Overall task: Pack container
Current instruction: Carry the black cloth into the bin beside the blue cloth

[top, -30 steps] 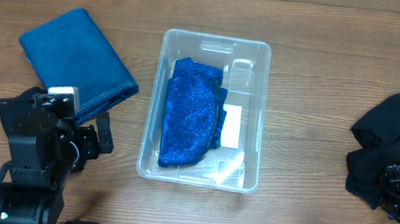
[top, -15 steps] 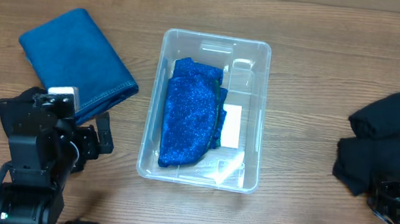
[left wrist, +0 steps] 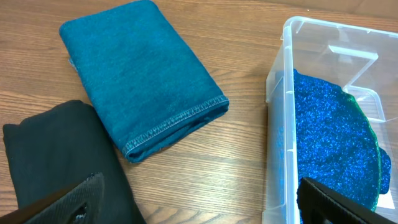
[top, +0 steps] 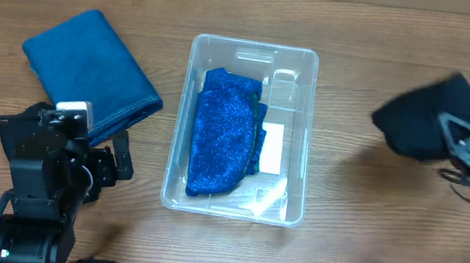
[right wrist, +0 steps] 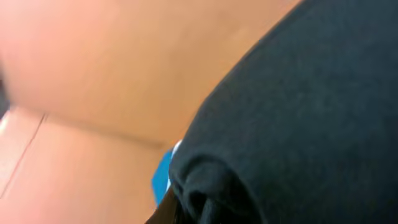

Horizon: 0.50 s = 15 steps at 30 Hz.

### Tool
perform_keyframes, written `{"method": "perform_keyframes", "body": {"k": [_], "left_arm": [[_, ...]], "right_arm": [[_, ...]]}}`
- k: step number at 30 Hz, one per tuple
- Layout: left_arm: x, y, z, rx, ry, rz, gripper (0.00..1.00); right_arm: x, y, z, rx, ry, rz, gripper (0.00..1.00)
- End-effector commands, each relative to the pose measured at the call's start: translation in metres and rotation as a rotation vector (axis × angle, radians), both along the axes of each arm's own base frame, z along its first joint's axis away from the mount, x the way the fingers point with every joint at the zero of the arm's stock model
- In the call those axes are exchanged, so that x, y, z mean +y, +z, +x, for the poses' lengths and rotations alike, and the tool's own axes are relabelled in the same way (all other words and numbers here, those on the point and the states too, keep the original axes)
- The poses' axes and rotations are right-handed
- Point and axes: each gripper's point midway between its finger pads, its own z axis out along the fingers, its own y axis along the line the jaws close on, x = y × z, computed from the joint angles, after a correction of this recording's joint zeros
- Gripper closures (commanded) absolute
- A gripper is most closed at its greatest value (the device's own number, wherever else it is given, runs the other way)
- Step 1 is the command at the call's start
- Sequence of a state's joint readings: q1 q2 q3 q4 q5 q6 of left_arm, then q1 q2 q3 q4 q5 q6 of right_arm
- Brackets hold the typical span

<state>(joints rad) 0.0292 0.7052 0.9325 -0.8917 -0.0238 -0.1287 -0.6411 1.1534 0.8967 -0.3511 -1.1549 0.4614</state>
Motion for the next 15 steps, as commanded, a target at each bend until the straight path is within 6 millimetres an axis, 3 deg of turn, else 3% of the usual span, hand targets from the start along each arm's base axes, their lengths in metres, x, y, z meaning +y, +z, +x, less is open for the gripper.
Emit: {"method": "perform_keyframes", "body": {"k": [1,4,7,9,12,15], "left_arm": [[0.001,0.013,0.001,-0.037,0.008,0.002,0.00],[0.001,0.013,0.001,-0.036,0.008,0.002,0.00],[0.001,0.013,0.001,-0.036,0.008,0.002,0.00],[0.001,0.013,0.001,-0.036,0.008,0.002,0.00],[0.001,0.013,0.001,-0.035,0.008,0.002,0.00],[0.001,0.012,0.000,-0.029,0.008,0.002,0.00]], "right_arm": [[0.070,0.058,0.001,-0.142,0.205,-0.084,0.96],[0.134,0.093,0.003,-0.223,0.343,-0.146,0.96],[0.190,0.100,0.006,-0.237,0.467,-0.161,0.96],[0.227,0.084,0.011,-0.190,0.557,-0.154,0.96],[0.265,0.038,0.024,-0.098,0.645,-0.204,0.96],[0.271,-0.005,0.040,0.019,0.633,-0.349,0.96]]}}
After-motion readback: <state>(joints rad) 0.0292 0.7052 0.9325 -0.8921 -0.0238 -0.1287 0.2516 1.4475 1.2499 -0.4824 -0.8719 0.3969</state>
